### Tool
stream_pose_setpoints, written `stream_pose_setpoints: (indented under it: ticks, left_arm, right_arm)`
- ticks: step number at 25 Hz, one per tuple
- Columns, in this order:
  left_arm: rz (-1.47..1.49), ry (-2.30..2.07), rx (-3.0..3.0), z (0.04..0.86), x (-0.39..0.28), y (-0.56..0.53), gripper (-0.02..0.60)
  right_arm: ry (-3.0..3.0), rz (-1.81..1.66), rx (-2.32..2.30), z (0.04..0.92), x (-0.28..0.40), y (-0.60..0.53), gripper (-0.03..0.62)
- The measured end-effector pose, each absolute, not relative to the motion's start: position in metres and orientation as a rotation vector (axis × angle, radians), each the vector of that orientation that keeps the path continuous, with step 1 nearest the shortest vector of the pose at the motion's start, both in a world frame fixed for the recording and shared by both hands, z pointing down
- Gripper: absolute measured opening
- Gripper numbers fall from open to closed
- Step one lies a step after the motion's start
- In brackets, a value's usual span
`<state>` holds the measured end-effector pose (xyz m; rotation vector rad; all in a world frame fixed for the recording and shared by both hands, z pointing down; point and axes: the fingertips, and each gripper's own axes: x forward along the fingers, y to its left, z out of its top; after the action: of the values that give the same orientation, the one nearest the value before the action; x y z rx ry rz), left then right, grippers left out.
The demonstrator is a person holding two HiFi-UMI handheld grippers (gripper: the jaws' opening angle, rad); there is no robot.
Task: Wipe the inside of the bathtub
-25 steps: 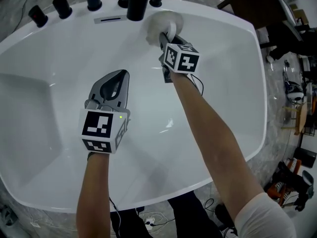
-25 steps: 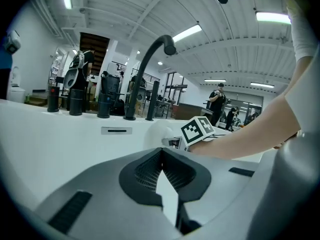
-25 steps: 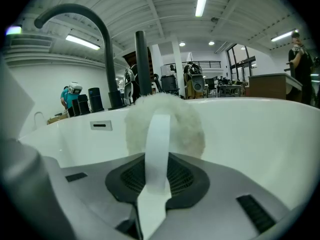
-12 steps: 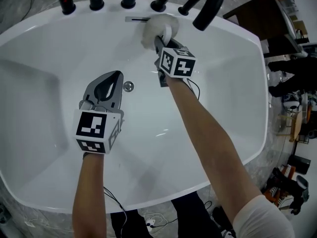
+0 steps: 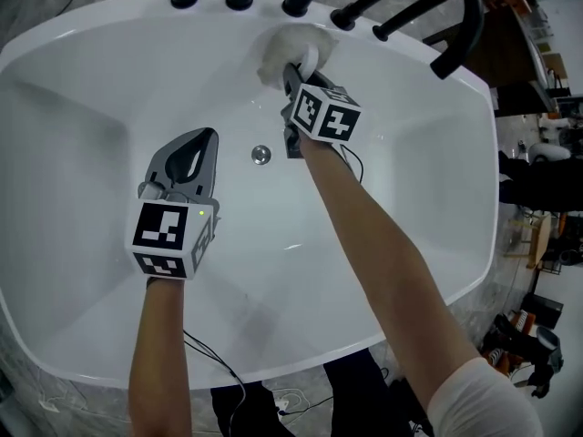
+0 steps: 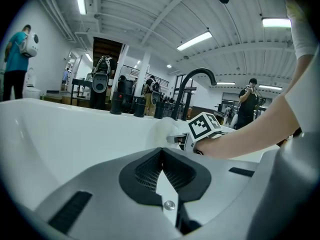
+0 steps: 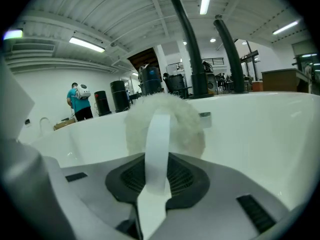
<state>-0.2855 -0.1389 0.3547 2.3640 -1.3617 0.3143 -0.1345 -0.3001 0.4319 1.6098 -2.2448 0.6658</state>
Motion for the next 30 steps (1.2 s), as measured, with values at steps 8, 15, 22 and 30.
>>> stream_pose_setpoints:
  ticks: [8, 15, 22, 30]
  left_arm:
    - [0.31, -1.43, 2.332, 0.357, -0.365, -0.133, 0.011]
    - [0.314, -1.493, 2.286, 0.363, -0.426, -0.123, 0.011]
    - [0.299, -1.578, 2.229, 0.365, -0.477, -0.119, 0.011]
    - [0.308, -1.671, 2.175, 0.369, -0.544, -0.109, 0.011]
  right_arm:
    - [-2.301, 0.639, 1.511, 0.43, -0.225, -0.295, 0.094]
    - [-2.364, 0.638, 1.397, 0.428, -0.302, -0.289, 0.094]
    - [-2.438, 0.623, 1.265, 0.423, -0.371, -0.291, 0.094]
    - [-2.5, 0.583, 1.126, 0.42, -0.458, -0.291, 0.094]
